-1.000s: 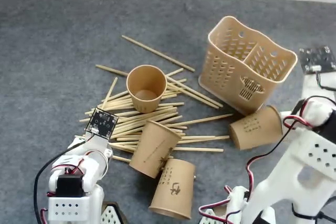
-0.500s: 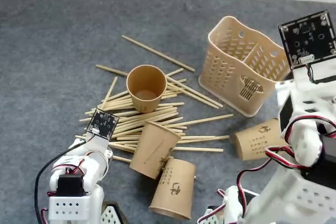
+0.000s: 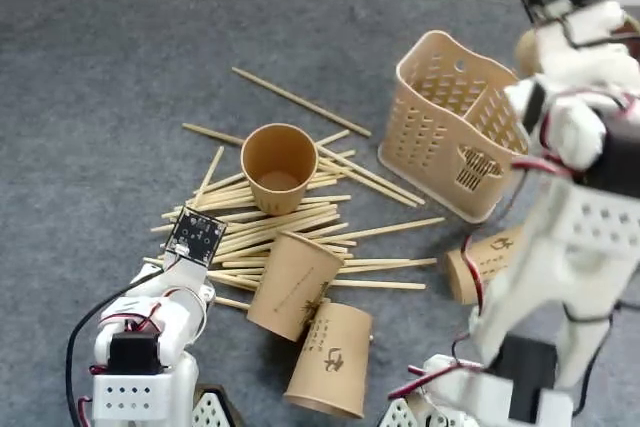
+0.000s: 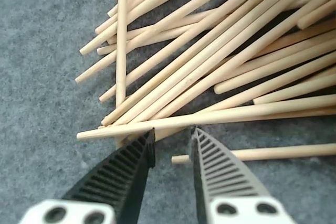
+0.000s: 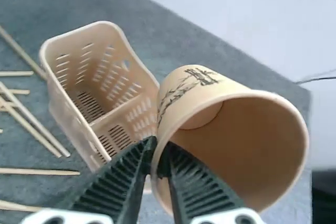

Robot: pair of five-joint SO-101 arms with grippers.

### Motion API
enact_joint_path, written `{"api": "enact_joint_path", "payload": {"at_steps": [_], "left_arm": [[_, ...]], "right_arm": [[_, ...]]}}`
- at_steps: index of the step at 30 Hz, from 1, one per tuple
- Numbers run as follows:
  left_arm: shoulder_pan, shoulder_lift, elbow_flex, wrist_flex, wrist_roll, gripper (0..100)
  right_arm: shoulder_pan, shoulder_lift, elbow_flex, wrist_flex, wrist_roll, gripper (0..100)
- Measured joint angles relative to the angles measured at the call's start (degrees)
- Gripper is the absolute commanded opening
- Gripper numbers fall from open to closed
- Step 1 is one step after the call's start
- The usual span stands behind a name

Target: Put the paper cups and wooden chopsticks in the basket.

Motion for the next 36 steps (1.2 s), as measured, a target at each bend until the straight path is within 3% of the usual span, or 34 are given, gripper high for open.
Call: {"api": "enact_joint_path", "payload": {"at_steps": [8, 25, 36], "left_arm": [[0.00, 0.00, 0.00, 0.00, 0.00, 13], [0.00, 0.00, 0.00, 0.00, 0.00, 13], [0.00, 0.00, 0.00, 0.00, 0.00, 13]], "right_arm": [[-0.35, 8.62, -1.76, 3.69, 0.18, 0.5], [-0.18, 3.87, -1.76, 4.57, 2.20, 0.5], [-0.35, -3.96, 14.95, 4.57, 5.54, 0.5]]}}
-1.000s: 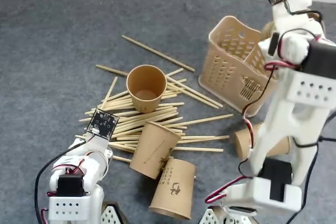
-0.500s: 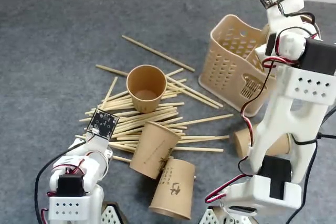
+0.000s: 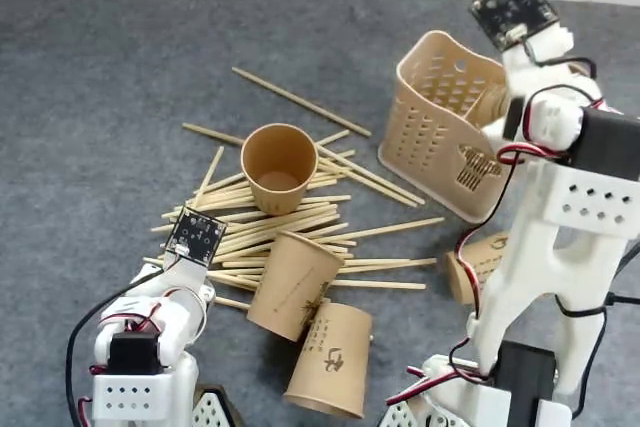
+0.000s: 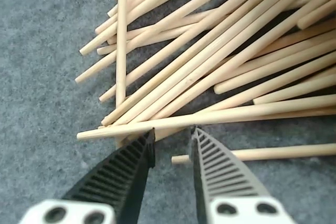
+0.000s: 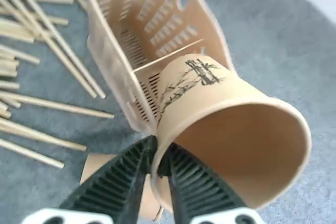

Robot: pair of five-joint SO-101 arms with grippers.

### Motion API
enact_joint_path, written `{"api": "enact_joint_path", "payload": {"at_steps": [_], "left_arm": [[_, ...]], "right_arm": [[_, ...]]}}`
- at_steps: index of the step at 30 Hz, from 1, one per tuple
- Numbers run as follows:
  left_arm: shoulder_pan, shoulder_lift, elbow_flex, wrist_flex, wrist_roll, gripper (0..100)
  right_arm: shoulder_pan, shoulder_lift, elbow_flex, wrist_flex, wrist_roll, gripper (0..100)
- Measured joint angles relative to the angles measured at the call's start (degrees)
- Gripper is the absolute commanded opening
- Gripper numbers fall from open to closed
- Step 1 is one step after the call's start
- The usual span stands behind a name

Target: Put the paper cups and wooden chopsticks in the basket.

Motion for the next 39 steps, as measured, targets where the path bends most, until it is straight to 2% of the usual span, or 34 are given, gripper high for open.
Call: {"api": "enact_joint_path", "payload": {"at_steps": [6, 11, 13, 26, 35, 39], "left_arm": [[0.00, 0.00, 0.00, 0.00, 0.00, 13], [0.00, 0.00, 0.00, 0.00, 0.00, 13], [0.00, 0.00, 0.00, 0.00, 0.00, 13], [0.00, 0.00, 0.00, 0.00, 0.00, 13], [0.00, 0.00, 0.00, 0.00, 0.00, 13], [0.00, 0.00, 0.00, 0.00, 0.00, 13]], "right_arm": [[-0.18, -0.26, 0.70, 0.00, 1.67, 1.9], [-0.18, -0.26, 0.70, 0.00, 1.85, 15.6], [-0.26, -0.26, 0.70, 0.00, 1.85, 18.1], [-4.31, -0.26, 1.05, -1.67, 1.67, 18.0], [-5.63, -0.44, 1.05, -0.09, -3.60, 18.0], [-8.97, -2.90, 1.05, 0.00, -10.73, 18.0]]}}
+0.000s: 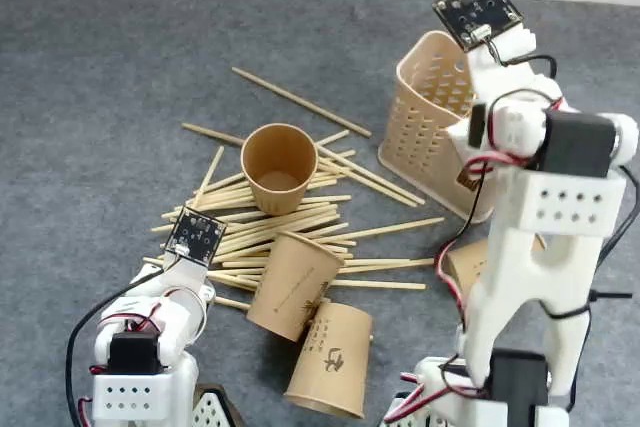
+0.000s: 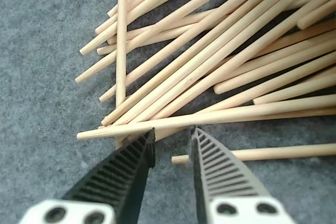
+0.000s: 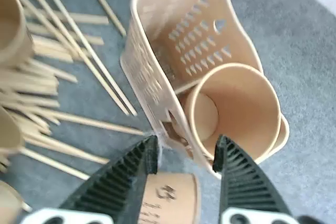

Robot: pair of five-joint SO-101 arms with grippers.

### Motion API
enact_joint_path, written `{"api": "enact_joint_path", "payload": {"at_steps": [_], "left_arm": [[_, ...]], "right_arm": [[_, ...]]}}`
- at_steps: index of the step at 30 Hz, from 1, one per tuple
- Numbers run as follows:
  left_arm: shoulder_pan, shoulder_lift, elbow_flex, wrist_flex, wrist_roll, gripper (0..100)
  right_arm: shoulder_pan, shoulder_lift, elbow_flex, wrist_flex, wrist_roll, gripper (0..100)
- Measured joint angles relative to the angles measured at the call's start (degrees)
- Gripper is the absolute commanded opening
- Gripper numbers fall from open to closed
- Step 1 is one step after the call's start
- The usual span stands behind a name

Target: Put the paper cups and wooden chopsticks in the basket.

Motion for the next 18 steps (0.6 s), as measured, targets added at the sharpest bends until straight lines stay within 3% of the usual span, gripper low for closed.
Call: {"api": "enact_joint_path", "payload": {"at_steps": [13, 18], "left_arm": [[0.00, 0.00, 0.00, 0.00, 0.00, 13], [0.00, 0.00, 0.00, 0.00, 0.00, 13]], "right_arm": [[-21.45, -2.73, 0.00, 0.00, -24.35, 18.0], [-25.76, -2.73, 5.27, -6.24, -30.68, 18.0]]}}
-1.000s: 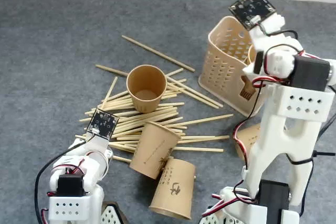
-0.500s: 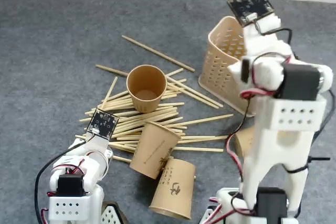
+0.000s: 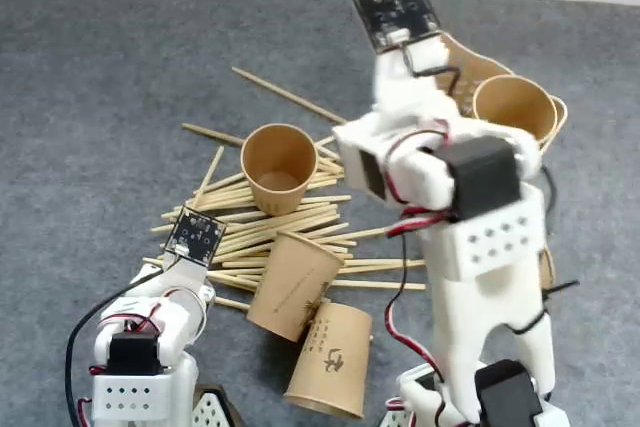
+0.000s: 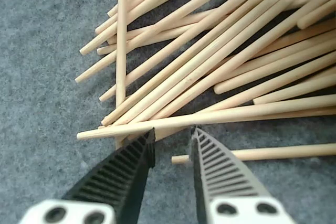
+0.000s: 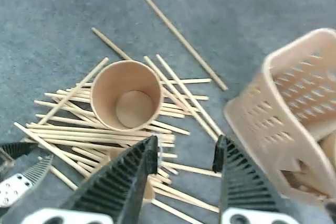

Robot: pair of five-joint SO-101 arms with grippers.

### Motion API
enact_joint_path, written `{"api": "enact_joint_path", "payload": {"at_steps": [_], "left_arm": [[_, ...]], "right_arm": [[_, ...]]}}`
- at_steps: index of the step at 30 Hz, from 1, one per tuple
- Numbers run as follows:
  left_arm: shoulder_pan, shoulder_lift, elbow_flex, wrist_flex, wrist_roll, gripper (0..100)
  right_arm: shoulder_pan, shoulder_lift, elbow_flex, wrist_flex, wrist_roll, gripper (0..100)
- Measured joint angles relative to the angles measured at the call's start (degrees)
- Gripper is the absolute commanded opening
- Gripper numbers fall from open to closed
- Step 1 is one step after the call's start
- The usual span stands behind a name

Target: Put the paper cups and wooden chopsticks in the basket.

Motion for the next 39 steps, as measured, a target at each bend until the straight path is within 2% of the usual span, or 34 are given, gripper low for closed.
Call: {"api": "enact_joint_path", "payload": {"at_steps": [10, 23, 29, 36, 39], "left_arm": [[0.00, 0.00, 0.00, 0.00, 0.00, 13], [0.00, 0.00, 0.00, 0.00, 0.00, 13], [0.00, 0.00, 0.00, 0.00, 0.00, 13], [0.00, 0.00, 0.00, 0.00, 0.00, 12], [0.00, 0.00, 0.00, 0.00, 0.00, 12]], "right_arm": [[-3.16, 0.09, 22.42, -19.34, -1.49, 18.0], [-4.22, 0.09, 37.54, -36.57, -4.22, 18.0], [-6.51, 6.24, 38.42, -38.42, -4.31, 17.9], [-6.42, 14.33, 36.13, -34.37, -4.31, 0.2], [-6.42, 14.42, 33.14, -31.65, -4.31, 0.7]]}}
